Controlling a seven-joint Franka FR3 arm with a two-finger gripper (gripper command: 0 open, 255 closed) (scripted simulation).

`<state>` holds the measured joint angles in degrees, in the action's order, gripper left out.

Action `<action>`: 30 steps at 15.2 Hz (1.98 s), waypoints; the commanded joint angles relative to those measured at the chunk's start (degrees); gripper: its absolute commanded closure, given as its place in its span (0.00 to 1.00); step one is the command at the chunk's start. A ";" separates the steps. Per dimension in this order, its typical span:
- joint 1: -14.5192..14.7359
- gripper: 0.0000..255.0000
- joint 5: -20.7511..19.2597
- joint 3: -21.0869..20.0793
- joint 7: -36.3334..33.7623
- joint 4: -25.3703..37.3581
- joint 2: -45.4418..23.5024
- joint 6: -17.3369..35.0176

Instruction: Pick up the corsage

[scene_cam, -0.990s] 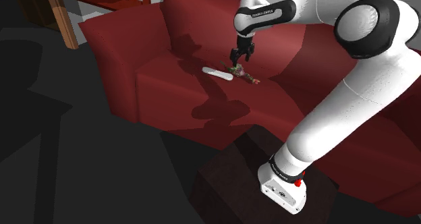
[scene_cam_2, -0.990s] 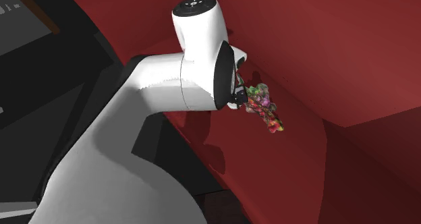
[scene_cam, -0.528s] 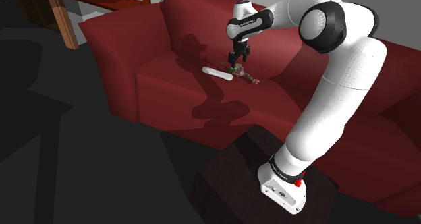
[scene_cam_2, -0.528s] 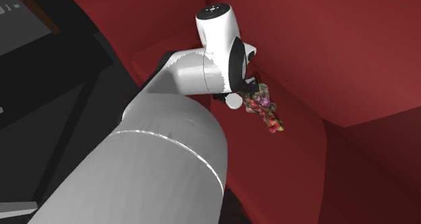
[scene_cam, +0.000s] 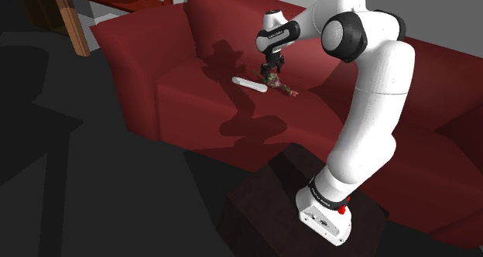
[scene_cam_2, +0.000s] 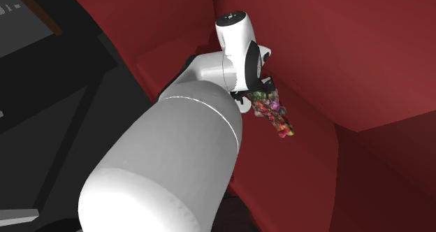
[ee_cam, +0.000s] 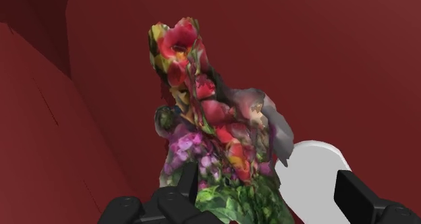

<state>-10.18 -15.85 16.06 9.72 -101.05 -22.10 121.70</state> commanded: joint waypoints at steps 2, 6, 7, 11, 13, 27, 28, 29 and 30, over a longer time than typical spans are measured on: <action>-0.09 0.00 0.00 -0.06 -0.52 -0.62 -1.25 1.80; -0.15 1.00 0.00 -0.09 -0.77 -0.97 -1.91 2.77; -0.13 1.00 0.00 -0.10 -0.81 -0.98 -1.91 2.77; -0.14 1.00 0.00 -0.09 -0.80 -0.97 -1.92 2.78; -0.14 1.00 0.00 -0.10 -0.80 -0.98 -1.92 2.78; 0.24 1.00 0.11 0.05 1.22 2.83 2.09 -4.73; 0.27 1.00 0.13 0.06 1.39 3.24 2.35 -5.37; 0.30 1.00 0.15 0.07 1.56 3.66 2.60 -6.02; 0.32 1.00 0.16 0.07 1.74 4.09 2.85 -6.67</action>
<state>-9.85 -15.74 16.12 11.21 -97.59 -19.41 115.75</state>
